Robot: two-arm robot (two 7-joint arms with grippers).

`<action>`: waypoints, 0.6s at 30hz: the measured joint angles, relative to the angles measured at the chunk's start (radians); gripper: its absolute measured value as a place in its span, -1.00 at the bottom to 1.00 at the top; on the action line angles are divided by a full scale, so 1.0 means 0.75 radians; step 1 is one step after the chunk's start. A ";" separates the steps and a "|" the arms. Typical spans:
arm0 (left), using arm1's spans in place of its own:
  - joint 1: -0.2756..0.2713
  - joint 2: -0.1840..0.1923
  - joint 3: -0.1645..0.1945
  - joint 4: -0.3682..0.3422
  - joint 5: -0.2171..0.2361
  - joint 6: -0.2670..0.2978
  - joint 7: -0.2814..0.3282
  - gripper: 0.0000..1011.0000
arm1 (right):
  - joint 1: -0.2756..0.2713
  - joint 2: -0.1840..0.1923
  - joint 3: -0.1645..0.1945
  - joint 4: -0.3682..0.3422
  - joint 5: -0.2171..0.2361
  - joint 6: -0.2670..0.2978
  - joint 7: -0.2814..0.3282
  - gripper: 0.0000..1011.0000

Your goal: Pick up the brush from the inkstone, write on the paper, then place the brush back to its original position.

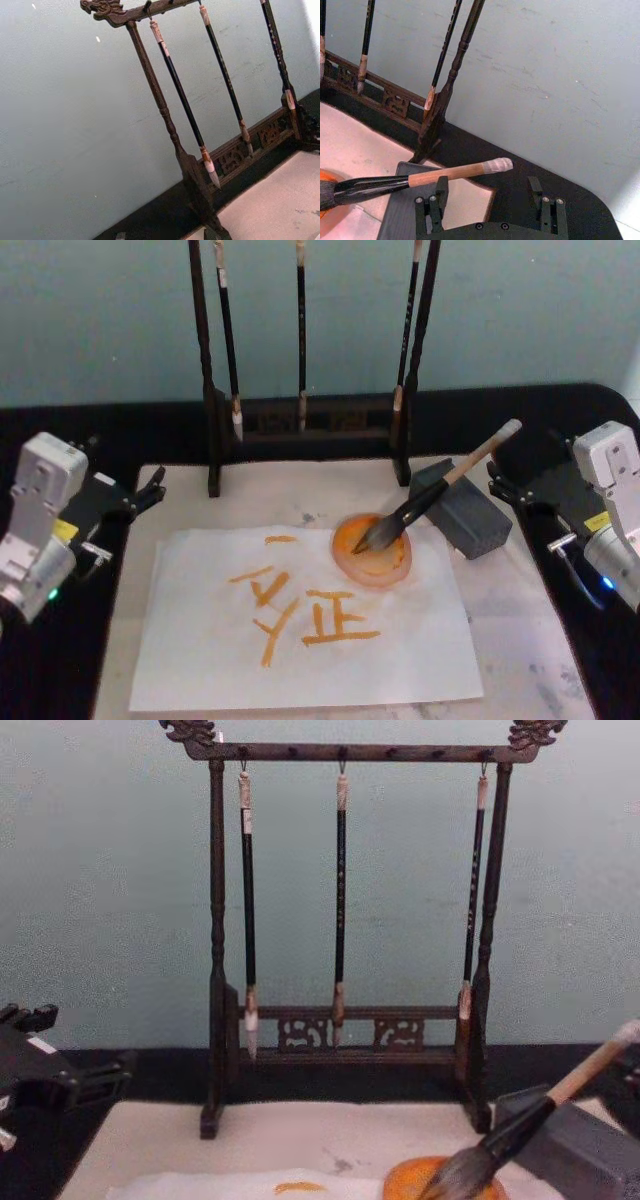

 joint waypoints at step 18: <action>0.000 0.000 0.000 0.000 0.000 0.000 0.000 1.00 | 0.000 0.000 0.000 0.000 0.000 0.000 0.000 0.98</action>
